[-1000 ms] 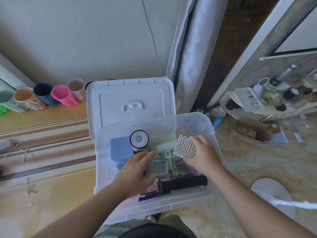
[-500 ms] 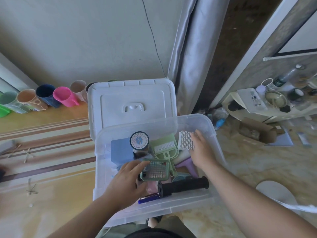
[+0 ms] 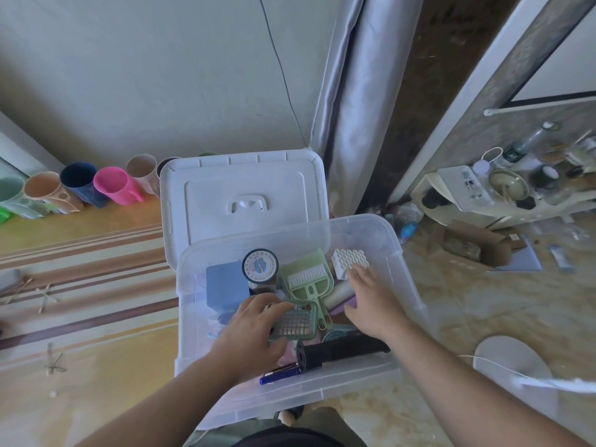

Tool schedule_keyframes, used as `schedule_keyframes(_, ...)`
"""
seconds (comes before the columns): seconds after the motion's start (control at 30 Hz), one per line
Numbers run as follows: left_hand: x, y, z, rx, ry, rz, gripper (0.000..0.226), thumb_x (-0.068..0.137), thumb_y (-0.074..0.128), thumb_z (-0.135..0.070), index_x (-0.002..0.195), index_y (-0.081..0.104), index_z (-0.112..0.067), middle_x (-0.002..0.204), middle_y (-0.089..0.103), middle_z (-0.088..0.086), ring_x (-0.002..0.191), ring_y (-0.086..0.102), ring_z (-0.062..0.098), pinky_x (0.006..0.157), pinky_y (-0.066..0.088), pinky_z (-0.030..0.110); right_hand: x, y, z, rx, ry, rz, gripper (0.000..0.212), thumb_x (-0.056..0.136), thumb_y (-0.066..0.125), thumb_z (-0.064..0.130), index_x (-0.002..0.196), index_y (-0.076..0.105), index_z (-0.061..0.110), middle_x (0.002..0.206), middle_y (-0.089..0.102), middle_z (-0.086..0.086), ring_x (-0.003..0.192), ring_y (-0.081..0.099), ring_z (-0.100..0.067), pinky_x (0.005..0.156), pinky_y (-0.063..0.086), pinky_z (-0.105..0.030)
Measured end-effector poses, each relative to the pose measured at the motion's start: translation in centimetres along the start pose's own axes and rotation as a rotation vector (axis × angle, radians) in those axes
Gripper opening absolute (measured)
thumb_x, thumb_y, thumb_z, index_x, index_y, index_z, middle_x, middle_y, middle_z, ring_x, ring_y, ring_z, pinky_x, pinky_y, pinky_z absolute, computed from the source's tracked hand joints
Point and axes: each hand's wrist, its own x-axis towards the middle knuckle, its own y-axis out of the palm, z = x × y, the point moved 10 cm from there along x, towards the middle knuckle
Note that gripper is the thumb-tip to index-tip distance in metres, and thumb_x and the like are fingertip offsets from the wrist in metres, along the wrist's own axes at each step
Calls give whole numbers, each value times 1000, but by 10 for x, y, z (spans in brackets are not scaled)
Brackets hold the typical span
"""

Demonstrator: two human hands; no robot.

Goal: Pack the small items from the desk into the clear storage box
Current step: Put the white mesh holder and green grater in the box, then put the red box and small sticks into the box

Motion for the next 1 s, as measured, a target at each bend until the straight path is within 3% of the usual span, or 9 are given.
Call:
schedule_keyframes(0.07, -1, 0, 1, -1, 14, -8, 59, 89, 60, -41, 146, 45, -42, 147, 43, -12, 138, 33, 15, 111, 40, 37, 0, 4, -1, -13, 15, 37, 81, 100, 57, 28, 167, 13, 19, 176, -3, 6, 162, -4, -22, 125, 30, -46)
schedule_keyframes(0.17, -3, -10, 4, -6, 37, -48, 55, 88, 61, -41, 142, 51, -42, 143, 46, -11, 135, 37, 17, 110, 42, 40, -4, -6, 14, 38, -35, -71, 75, 97, 59, 25, 164, 24, 21, 173, 12, 4, 157, 25, -25, 117, 42, -44)
schedule_keyframes(0.3, -10, -61, 29, -9, 16, -309, 44, 81, 70, -32, 124, 66, -36, 127, 58, -7, 123, 49, 22, 102, 46, 45, -22, -42, 97, 179, -337, -330, 52, 92, 70, 13, 143, 61, 16, 145, 59, 0, 134, 51, -17, 109, 44, -31)
schedule_keyframes(0.43, -35, -113, 84, 16, -137, -473, 49, 79, 72, -34, 127, 63, -33, 131, 54, -3, 125, 47, 27, 104, 41, 43, -29, -60, 199, 246, -574, -451, 51, 83, 74, 10, 132, 66, 10, 130, 63, -7, 121, 54, -26, 107, 43, -32)
schedule_keyframes(0.53, -72, -139, 145, 13, -273, -518, 57, 76, 70, -39, 131, 58, -35, 133, 51, -2, 126, 46, 29, 104, 42, 48, -27, -56, 279, 231, -690, -431, 49, 86, 62, 24, 133, 65, 13, 131, 60, -7, 123, 53, -26, 108, 39, -30)
schedule_keyframes(0.63, -118, -156, 208, 43, -370, -519, 60, 75, 70, -43, 133, 56, -38, 134, 49, -3, 126, 44, 29, 106, 40, 50, -20, -33, 352, 223, -774, -359, 52, 87, 55, 33, 134, 65, 14, 131, 57, -5, 125, 53, -29, 105, 47, -37)
schedule_keyframes(0.83, -224, -182, 340, 46, -576, -508, 59, 79, 68, -49, 136, 52, -42, 139, 45, -5, 133, 34, 27, 111, 34, 50, -3, 44, 501, 128, -826, -181, 53, 89, 69, 23, 140, 61, 16, 134, 53, 0, 127, 48, -26, 99, 53, -43)
schedule_keyframes(1.0, -303, -199, 460, -5, -730, -517, 62, 76, 73, -44, 135, 55, -40, 136, 44, -4, 129, 34, 27, 107, 37, 49, 14, 118, 625, 18, -839, 3, 57, 94, 64, 30, 149, 51, 23, 140, 46, 4, 133, 41, -23, 100, 51, -45)
